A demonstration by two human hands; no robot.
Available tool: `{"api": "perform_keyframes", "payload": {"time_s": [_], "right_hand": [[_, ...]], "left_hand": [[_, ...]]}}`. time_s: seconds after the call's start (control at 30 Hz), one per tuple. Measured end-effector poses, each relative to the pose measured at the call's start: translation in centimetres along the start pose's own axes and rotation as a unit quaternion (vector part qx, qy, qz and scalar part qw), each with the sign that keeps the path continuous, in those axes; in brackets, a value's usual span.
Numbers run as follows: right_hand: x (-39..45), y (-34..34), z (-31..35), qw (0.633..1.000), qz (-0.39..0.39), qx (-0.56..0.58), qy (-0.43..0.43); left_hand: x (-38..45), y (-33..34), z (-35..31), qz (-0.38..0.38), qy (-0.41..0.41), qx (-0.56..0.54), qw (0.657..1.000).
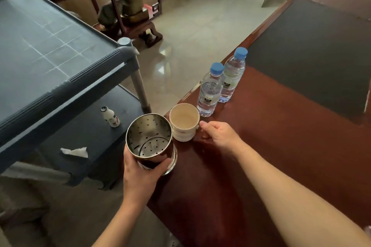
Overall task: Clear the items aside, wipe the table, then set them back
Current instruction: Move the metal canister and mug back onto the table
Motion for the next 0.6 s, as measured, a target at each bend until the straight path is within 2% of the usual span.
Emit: {"api": "perform_keyframes", "payload": {"time_s": [0.17,0.3,0.47,0.6], "right_hand": [[-2.3,-1.5,-0.5,0.999,-0.020,-0.033,0.005],[-5.5,-4.4,-0.2,0.993,-0.059,-0.098,-0.006],[-10.2,-9.6,0.4,0.979,-0.122,-0.164,0.001],[-14.0,-14.4,0.7,0.961,-0.203,-0.185,0.019]], "left_hand": [[-0.3,0.8,-0.9,0.010,0.036,0.004,0.999],[-1.4,2.2,-0.9,0.038,0.028,-0.006,0.999],[-1.9,5.8,-0.2,0.141,0.036,-0.008,0.989],[-3.2,9.4,-1.2,0.186,0.058,0.004,0.981]]}}
Point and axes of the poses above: each hand's wrist, its own x-axis towards the middle knuckle, its own y-axis out of the palm, z = x × y, the point moved 3 cm from there along x, towards the middle knuckle, and after that the axes turned 13 degrees about -y, right-handed, at the moved point
